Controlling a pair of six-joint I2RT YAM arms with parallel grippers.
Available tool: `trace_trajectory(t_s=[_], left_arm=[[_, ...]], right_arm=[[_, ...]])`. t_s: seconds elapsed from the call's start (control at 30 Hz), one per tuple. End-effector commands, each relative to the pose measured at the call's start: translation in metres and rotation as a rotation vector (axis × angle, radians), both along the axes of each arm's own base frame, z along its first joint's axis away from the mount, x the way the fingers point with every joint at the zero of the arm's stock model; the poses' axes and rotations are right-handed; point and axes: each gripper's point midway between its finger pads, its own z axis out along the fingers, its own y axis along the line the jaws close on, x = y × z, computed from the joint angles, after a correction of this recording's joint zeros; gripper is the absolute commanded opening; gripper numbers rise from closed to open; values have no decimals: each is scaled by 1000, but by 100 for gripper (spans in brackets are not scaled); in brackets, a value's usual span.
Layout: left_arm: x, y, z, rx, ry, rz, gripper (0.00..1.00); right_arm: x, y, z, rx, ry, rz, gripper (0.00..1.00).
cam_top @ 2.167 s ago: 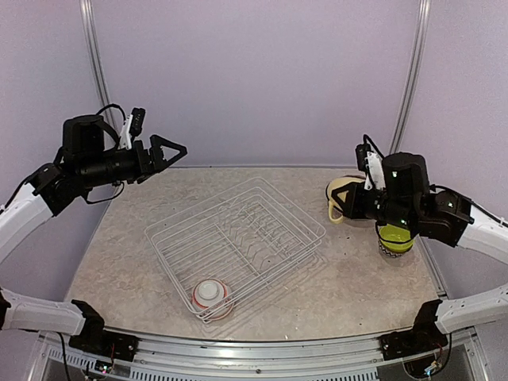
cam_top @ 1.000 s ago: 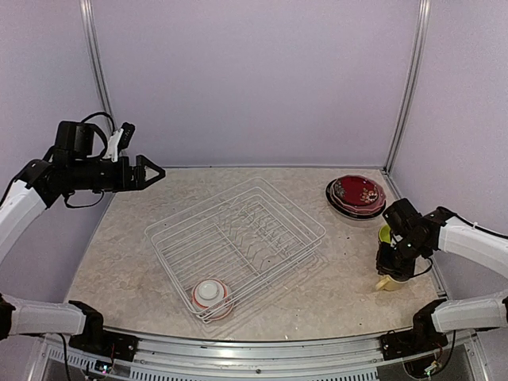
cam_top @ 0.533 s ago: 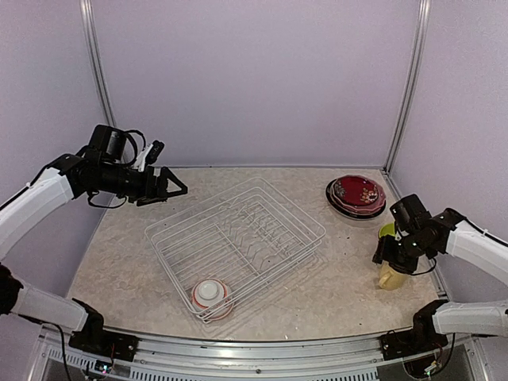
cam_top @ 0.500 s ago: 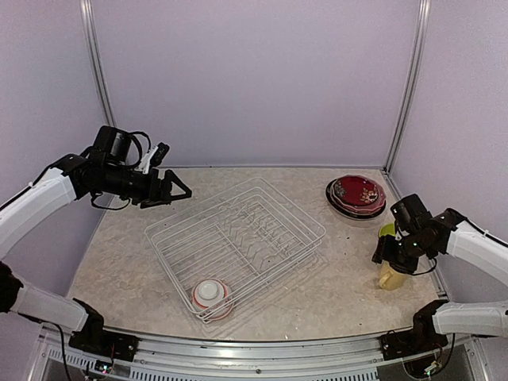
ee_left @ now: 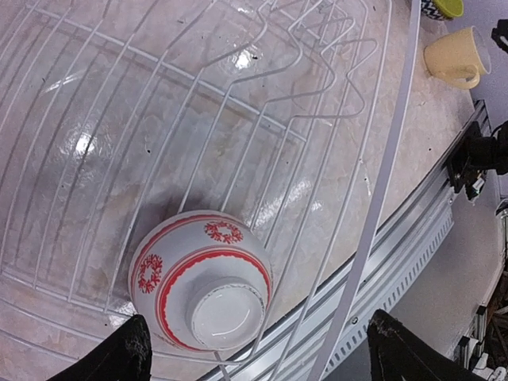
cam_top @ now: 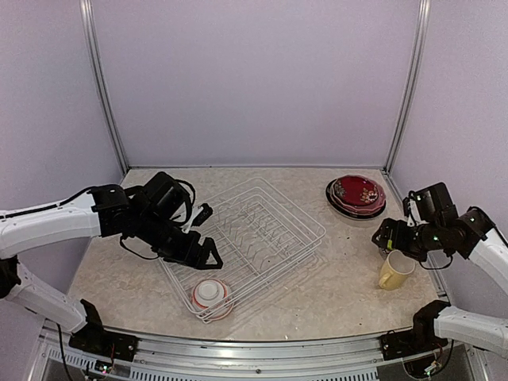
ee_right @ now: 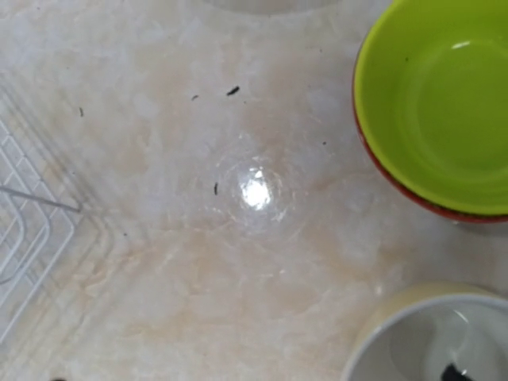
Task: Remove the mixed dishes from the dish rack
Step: Grab the bowl from the dish rack.
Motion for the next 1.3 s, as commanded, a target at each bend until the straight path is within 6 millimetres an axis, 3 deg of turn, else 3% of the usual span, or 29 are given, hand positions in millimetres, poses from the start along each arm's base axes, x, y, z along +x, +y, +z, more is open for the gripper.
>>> trace_trajectory(t_s=[0.0, 0.23, 0.37, 0.57, 0.7, 0.8, 1.27], left_arm=[[-13, -5, -24, 142, 25, 12, 89], [-32, -3, -52, 291, 83, 38, 88], [-33, -2, -56, 305, 98, 64, 87], [-36, 1, -69, 366, 106, 78, 80], [-36, -1, -76, 402, 105, 76, 77], [-36, -5, -80, 424, 105, 70, 73], [-31, 3, -89, 532, 59, 73, 40]], right_arm=[[-4, -2, 14, -15, -29, 33, 100], [9, -7, 60, -22, -173, 11, 100], [13, -26, 84, -8, -271, -128, 100], [27, -3, 119, 117, -390, -62, 100], [26, -3, 139, 132, -498, -41, 100], [26, -11, 139, 96, -523, -68, 100], [44, 28, 115, 170, -459, 90, 100]])
